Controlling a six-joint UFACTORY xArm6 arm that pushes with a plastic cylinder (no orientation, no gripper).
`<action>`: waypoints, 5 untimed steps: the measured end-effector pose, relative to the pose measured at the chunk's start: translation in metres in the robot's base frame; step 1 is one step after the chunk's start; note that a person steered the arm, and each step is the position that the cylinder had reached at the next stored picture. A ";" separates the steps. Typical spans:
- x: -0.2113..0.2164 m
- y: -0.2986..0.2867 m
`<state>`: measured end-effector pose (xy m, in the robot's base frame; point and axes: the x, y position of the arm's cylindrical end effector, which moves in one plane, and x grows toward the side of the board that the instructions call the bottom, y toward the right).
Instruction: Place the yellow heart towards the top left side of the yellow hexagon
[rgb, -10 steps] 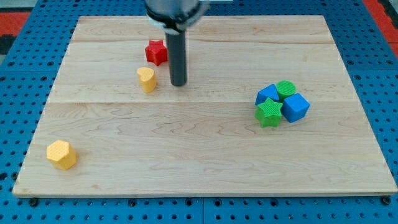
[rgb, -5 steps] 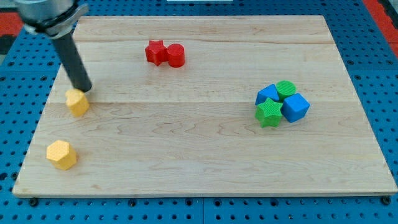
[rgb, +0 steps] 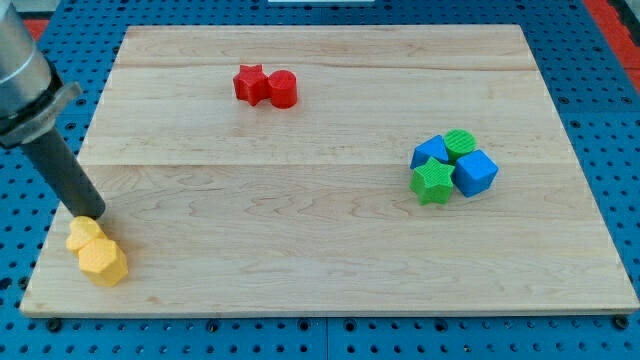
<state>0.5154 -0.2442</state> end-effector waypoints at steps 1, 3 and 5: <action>-0.024 0.006; -0.024 0.154; -0.018 0.172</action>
<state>0.4972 -0.0718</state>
